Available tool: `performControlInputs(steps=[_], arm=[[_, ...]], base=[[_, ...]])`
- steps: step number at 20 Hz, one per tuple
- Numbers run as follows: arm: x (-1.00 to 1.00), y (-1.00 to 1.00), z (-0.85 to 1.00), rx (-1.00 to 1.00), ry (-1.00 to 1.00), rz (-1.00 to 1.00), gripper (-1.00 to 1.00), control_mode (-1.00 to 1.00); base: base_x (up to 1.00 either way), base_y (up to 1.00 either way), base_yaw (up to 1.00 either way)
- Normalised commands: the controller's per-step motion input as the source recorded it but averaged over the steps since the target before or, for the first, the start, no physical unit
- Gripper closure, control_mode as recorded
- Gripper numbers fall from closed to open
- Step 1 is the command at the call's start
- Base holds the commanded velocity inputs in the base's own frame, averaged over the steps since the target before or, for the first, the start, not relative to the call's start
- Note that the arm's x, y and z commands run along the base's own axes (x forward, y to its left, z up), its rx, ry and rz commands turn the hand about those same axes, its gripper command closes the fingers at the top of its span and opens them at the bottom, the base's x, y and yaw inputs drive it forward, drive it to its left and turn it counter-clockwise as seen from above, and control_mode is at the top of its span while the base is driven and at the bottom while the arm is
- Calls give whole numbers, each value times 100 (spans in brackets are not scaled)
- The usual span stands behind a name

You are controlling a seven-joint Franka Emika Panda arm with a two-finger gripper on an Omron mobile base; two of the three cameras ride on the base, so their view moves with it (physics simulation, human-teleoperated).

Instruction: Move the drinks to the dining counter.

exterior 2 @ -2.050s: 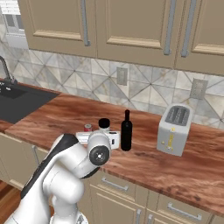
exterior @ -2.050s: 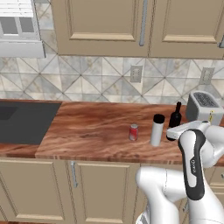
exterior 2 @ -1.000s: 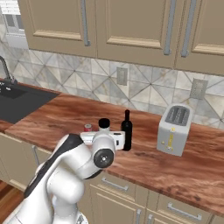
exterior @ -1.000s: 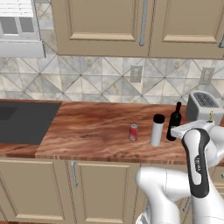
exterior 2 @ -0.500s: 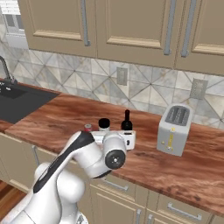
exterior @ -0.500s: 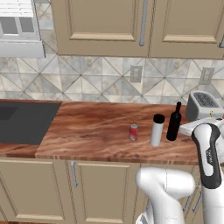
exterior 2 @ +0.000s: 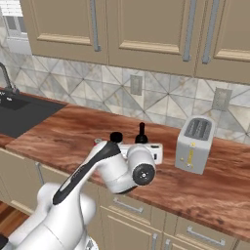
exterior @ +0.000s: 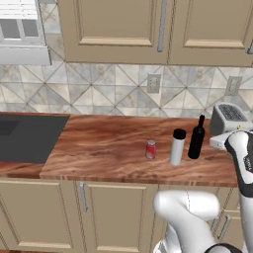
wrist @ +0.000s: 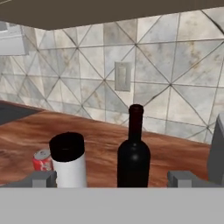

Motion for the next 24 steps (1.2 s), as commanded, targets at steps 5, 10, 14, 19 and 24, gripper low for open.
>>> performControlInputs(steps=[5, 10, 14, 19, 24], arm=[[21, 0, 14, -2, 4, 2, -100, -100], [11, 0, 15, -4, 0, 13, -100, -100], [-4, 0, 0, -24, -5, 20, -100, -100], [-10, 0, -3, -42, -13, 22, -100, -100], [-12, 1, -10, -48, -17, 21, -100, -100]], base=[[0, 0, 0], [0, 0, 0], [0, 0, 0], [0, 0, 0], [0, 0, 0]])
